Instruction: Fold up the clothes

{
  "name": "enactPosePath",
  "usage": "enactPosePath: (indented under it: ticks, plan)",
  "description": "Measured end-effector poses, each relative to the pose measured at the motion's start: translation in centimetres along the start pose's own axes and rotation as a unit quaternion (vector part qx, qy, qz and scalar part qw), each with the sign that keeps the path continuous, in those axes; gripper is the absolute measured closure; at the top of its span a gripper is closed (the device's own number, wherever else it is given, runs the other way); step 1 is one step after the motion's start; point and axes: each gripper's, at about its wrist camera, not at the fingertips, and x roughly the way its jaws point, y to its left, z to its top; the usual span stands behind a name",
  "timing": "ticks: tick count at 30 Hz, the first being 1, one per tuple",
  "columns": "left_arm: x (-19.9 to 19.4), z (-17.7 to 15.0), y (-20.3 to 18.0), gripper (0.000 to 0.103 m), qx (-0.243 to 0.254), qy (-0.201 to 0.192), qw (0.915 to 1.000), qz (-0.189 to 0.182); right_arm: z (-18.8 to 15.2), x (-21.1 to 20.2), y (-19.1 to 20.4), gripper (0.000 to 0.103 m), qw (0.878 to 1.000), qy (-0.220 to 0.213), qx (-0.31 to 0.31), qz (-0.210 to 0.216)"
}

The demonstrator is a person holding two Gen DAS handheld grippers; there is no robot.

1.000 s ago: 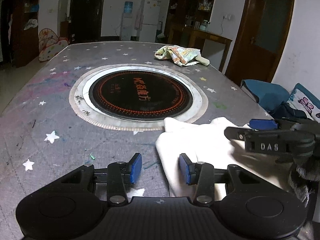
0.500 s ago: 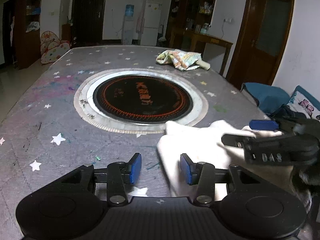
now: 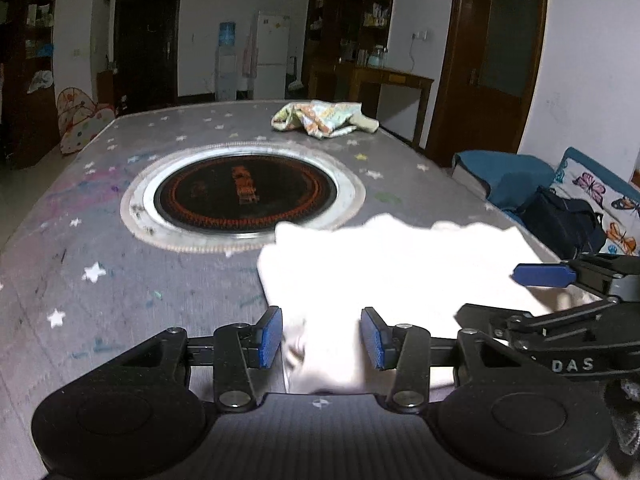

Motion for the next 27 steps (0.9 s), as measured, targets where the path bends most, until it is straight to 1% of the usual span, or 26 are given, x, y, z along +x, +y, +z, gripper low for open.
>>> enactPosePath:
  ticks: [2,3,5,9,10,12,14,16,18,27]
  plan:
    - [0.1,-0.4,0.0,0.051,0.003,0.004,1.0,0.008,-0.5,-0.2,0.0,0.019,1.0,0.002,-0.001,-0.003]
    - [0.1,-0.5,0.0,0.051,0.004,0.006,0.9999,0.012,-0.6,-0.4,0.0,0.019,1.0,0.002,0.0,-0.004]
    - [-0.1,-0.5,0.0,0.05,-0.001,0.006,0.9999,0.01,-0.7,-1.1,0.0,0.017,1.0,-0.004,0.006,-0.003]
    - [-0.5,-0.6,-0.2,0.044,0.0,0.006,0.9999,0.016,-1.1,-2.0,0.3,0.01,1.0,-0.015,0.008,-0.002]
    - [-0.5,-0.7,-0.2,0.044,-0.002,0.006,0.9998,0.016,-1.3,-2.0,0.4,0.009,1.0,-0.013,0.007,-0.001]
    - [-0.7,-0.7,-0.2,0.042,-0.007,0.007,0.9998,0.017,-1.7,-1.9,0.6,0.005,1.0,-0.006,0.007,-0.004]
    - [-1.1,-0.8,-0.3,0.035,-0.007,0.005,0.9998,0.017,-2.0,-2.0,0.6,0.001,1.0,-0.003,0.014,-0.008]
    - [-1.4,-0.8,-0.4,0.032,-0.004,0.003,0.9999,0.016,-2.1,-2.4,0.6,0.0,1.0,-0.007,0.018,-0.012]
    - [-1.7,-0.9,-0.7,0.032,-0.003,0.001,0.9999,0.015,-2.1,-2.7,0.6,0.0,1.0,-0.011,0.019,-0.015]
    - [-3.2,-1.5,-1.4,0.017,-0.007,-0.008,0.9999,0.013,-2.7,-4.3,0.6,0.0,0.999,-0.02,0.021,-0.026]
